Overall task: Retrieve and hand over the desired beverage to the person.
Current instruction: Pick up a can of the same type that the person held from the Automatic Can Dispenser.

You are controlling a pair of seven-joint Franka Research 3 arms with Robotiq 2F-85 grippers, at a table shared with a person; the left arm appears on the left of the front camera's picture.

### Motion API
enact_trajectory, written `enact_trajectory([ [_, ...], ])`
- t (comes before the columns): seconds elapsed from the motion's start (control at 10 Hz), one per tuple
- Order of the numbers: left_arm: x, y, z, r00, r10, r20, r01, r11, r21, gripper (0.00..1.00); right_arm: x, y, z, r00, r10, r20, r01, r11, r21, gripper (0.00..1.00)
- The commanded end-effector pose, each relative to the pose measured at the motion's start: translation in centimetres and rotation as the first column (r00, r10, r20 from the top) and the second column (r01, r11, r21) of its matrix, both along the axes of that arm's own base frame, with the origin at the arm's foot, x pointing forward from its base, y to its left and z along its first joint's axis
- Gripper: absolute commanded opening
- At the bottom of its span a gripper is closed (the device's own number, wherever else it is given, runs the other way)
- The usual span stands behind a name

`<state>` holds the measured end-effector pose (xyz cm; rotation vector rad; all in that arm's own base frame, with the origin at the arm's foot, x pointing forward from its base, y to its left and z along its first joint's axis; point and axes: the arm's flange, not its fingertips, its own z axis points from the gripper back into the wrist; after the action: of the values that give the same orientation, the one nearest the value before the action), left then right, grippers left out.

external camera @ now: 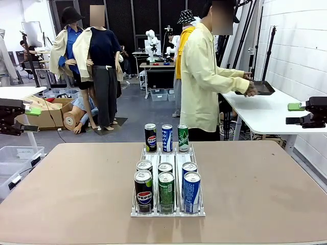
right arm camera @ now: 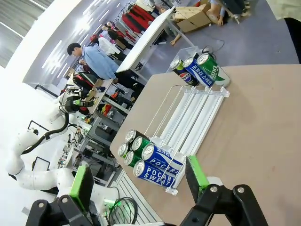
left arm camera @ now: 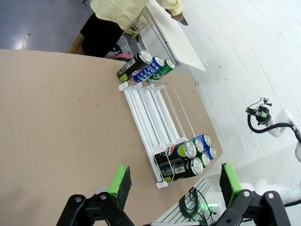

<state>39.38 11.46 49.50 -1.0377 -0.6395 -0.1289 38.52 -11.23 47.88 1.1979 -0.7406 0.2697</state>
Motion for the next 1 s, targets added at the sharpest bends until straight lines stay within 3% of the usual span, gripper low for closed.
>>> enact_trajectory([
  [0.0, -0.1, 0.2, 0.0, 1.000, -0.005, 0.005, 0.005, 1.000, -0.012, 1.00, 0.2, 0.1, 0.3, 1.000, -0.003, 0.008, 0.003, 1.000, 0.021, 1.00],
  [0.1, 0.0, 0.0, 0.0, 1.000, 0.000, 0.000, 0.000, 1.000, 0.000, 1.00, 0.0, 0.0, 0.0, 1.000, 0.000, 0.000, 0.000, 1.000, 0.000, 1.00],
  [0.3, -0.6, 0.9, 1.5, 0.995, -0.101, -0.025, 0.100, 0.994, -0.043, 1.00, 0.1, -0.2, 1.2, 0.998, 0.052, 0.019, -0.052, 0.999, -0.009, 1.00],
  [0.5, -1.3, 1.8, 2.1, 0.982, -0.189, 0.008, 0.189, 0.980, -0.065, 1.00, 0.7, -0.5, 2.0, 0.991, 0.128, -0.038, -0.130, 0.989, -0.065, 1.00],
  [0.9, -1.2, 1.2, 1.4, 0.961, -0.277, 0.021, 0.277, 0.961, -0.011, 1.00, 1.7, -0.7, 3.2, 0.992, 0.102, -0.068, -0.107, 0.992, -0.067, 1.00],
])
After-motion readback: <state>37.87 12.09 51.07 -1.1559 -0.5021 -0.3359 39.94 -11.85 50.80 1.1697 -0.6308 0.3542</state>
